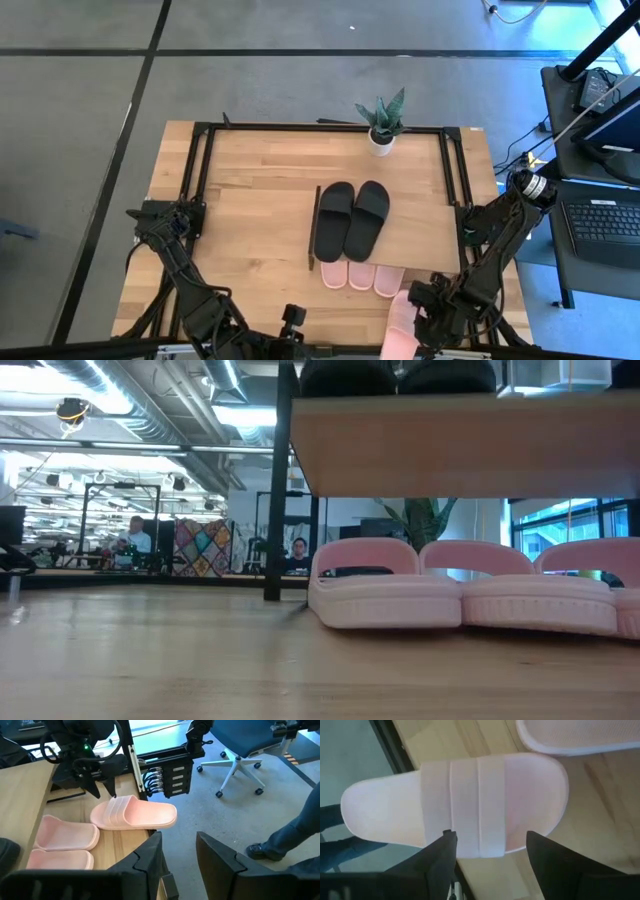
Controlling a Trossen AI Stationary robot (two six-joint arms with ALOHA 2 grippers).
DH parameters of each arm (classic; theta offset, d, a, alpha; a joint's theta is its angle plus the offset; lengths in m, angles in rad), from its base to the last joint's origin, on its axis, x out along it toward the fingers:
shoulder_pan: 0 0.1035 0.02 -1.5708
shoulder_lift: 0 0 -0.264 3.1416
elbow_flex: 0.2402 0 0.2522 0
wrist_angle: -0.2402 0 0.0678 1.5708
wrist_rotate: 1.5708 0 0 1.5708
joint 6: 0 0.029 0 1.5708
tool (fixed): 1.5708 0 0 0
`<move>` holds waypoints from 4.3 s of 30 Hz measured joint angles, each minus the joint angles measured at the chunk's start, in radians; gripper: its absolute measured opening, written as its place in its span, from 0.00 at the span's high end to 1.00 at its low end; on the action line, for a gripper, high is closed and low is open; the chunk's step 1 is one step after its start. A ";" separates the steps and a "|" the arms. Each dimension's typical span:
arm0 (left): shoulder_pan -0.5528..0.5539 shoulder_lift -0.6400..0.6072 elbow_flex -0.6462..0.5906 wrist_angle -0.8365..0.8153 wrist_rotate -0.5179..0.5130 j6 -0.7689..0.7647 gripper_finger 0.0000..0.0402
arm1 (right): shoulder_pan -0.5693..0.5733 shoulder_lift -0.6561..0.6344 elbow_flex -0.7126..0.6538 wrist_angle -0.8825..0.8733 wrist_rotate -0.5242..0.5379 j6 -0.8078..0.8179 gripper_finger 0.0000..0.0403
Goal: Pick and place slides into the shelf
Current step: Put the pink slipper under the shelf
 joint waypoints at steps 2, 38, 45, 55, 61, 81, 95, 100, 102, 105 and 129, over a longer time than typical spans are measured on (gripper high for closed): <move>-0.003 0.000 0.000 0.000 0.000 -0.002 0.72 | 0.000 -0.001 0.000 0.002 0.029 -0.001 0.41; 0.042 0.051 0.000 0.073 0.030 0.108 0.72 | -0.002 -0.173 0.000 0.469 0.239 -0.186 0.41; 0.082 0.207 0.000 0.332 0.072 0.317 0.72 | -0.015 -0.230 0.000 0.468 0.394 -0.261 0.41; 0.127 0.391 -0.001 0.734 0.336 0.315 0.72 | -0.026 -0.228 0.000 0.464 0.396 -0.279 0.41; 0.125 0.510 -0.001 0.936 0.338 0.317 0.72 | -0.026 -0.228 0.000 0.460 0.396 -0.234 0.41; 0.150 0.603 0.000 0.985 0.091 0.330 0.72 | -0.026 -0.227 0.000 0.457 0.458 -0.232 0.41; 0.152 0.603 0.000 1.001 0.124 0.337 0.72 | -0.025 -0.227 0.000 0.440 0.404 -0.228 0.41; 0.124 0.603 0.000 0.997 0.105 0.341 0.72 | -0.025 -0.227 0.000 0.448 0.319 -0.271 0.41; 0.117 0.603 0.000 0.990 0.082 0.341 0.72 | -0.025 -0.227 0.000 0.455 0.264 -0.296 0.41; 0.112 0.604 0.000 0.983 0.072 0.341 0.72 | -0.025 -0.203 0.069 0.385 0.200 -0.313 0.41; 0.098 0.606 0.000 0.912 0.077 0.335 0.72 | 0.152 0.606 1.054 -0.325 0.152 -0.160 0.41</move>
